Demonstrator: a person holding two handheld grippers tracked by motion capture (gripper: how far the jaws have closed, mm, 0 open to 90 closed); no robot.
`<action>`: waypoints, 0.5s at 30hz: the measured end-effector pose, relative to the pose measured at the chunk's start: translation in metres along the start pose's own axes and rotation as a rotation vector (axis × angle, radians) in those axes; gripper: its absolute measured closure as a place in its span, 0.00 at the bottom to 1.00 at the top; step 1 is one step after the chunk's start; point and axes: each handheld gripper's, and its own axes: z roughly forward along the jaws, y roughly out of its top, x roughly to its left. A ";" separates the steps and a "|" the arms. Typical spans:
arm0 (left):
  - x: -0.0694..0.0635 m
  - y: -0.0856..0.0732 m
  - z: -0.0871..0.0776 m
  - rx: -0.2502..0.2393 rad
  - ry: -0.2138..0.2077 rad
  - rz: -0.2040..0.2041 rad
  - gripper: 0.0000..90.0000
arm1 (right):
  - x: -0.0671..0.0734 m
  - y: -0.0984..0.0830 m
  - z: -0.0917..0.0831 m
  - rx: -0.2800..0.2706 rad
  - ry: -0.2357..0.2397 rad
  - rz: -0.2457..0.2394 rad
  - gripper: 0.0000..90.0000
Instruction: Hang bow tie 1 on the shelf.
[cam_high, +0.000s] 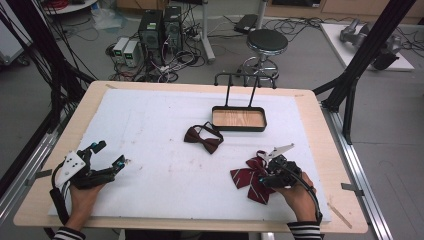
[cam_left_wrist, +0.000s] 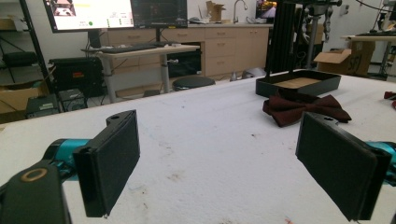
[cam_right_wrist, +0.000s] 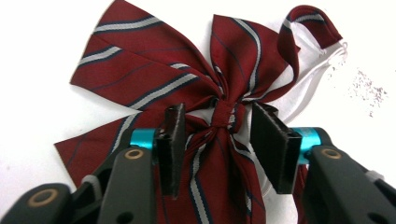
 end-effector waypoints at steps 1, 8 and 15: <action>0.000 0.000 0.000 -0.002 0.000 -0.002 0.16 | 0.000 0.001 0.000 0.010 -0.004 0.005 0.65; 0.000 0.000 0.000 0.000 0.000 0.000 0.16 | -0.002 0.000 0.004 0.033 -0.006 0.019 0.73; 0.000 0.000 0.000 0.000 0.000 0.000 0.16 | -0.003 0.000 0.004 0.039 -0.025 0.029 0.83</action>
